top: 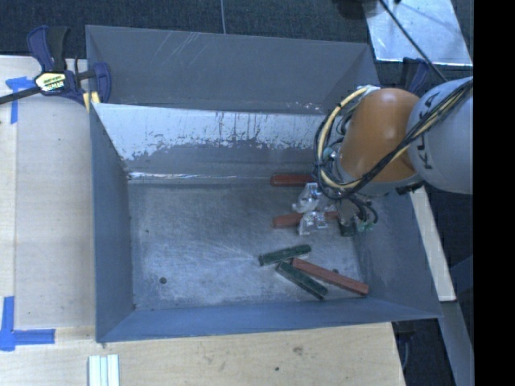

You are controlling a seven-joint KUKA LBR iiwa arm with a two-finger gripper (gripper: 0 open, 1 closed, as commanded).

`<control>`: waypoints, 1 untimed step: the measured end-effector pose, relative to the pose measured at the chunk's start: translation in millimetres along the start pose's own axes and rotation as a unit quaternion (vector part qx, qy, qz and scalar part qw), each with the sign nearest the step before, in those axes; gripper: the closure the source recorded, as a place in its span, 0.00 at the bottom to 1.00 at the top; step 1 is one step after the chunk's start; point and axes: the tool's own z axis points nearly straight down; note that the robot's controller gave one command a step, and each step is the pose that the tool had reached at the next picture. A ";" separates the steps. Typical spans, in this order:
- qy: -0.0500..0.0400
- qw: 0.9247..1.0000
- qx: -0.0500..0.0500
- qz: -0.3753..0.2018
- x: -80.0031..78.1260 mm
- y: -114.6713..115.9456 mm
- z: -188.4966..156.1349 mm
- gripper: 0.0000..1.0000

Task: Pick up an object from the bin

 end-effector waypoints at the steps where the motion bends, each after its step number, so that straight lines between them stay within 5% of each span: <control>1: 0.000 1.000 0.000 0.000 0.0 0.0 0.0 1.00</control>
Offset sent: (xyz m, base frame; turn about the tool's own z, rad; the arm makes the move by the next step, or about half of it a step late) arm 0.0182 -0.0168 0.1853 0.0520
